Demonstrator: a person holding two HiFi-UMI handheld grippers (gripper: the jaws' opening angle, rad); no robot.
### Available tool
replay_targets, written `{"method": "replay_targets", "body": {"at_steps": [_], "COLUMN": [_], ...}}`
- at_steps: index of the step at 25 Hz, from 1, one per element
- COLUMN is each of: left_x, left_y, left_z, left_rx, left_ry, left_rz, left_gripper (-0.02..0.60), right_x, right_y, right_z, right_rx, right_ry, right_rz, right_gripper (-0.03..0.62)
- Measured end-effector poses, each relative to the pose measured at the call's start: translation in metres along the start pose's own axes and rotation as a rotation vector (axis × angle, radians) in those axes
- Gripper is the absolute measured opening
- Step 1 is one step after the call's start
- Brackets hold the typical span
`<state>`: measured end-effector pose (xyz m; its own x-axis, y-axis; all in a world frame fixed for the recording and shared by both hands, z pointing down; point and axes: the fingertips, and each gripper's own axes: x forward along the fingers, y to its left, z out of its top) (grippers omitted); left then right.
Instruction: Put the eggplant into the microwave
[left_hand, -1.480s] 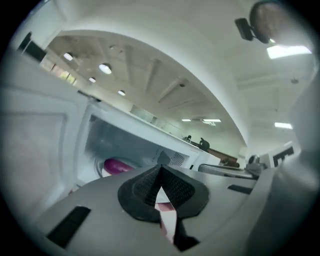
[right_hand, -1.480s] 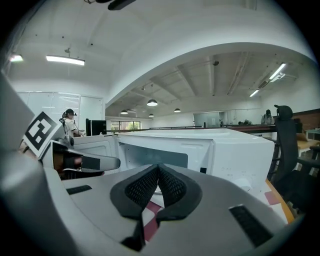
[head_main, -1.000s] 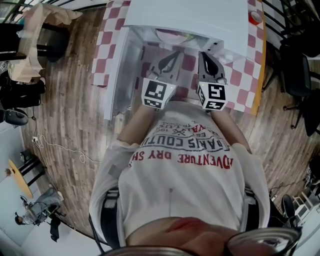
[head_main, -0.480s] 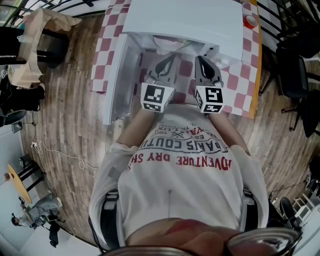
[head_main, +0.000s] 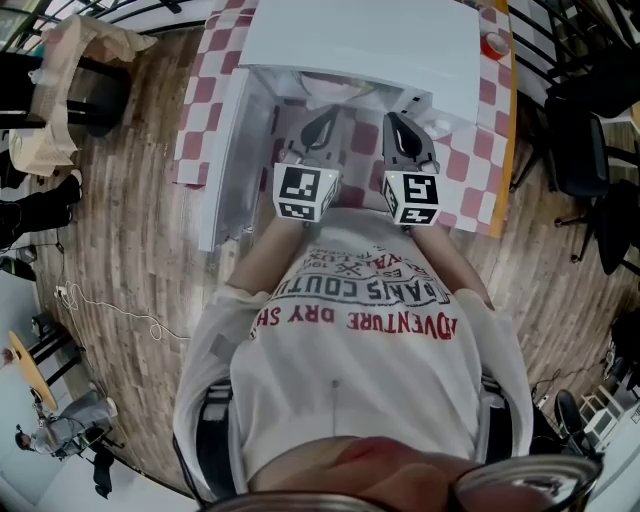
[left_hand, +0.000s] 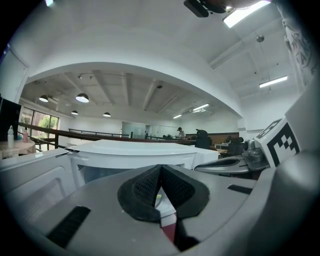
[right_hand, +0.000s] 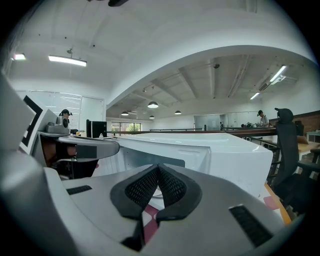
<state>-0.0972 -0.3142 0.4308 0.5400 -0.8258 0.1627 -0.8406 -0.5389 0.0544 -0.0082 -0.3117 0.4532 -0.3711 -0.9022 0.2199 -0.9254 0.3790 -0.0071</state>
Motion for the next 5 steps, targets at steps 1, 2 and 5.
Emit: {"method": "replay_targets", "body": {"at_steps": [1,2,5], "left_x": [0.0002,0.0003,0.0005], "left_y": [0.0003,0.0005,0.0012], "left_z": [-0.0006,-0.0014,-0.0032], "left_rx": [-0.004,-0.007,-0.012], "left_ry": [0.001,0.002,0.007], "left_rz": [-0.001,-0.002,-0.004], "left_gripper": [0.023,0.024,0.023], "right_x": [0.0006,0.0011,0.0029], "right_y": [0.0006,0.0012,0.0033], "right_z": [-0.0003,-0.0004,-0.0005], "right_rx": [0.000,-0.001,-0.001], "right_ry": [0.000,0.000,-0.001], "right_rz": [0.001,0.003,0.008], "right_gripper": [0.025,0.025,0.025]}}
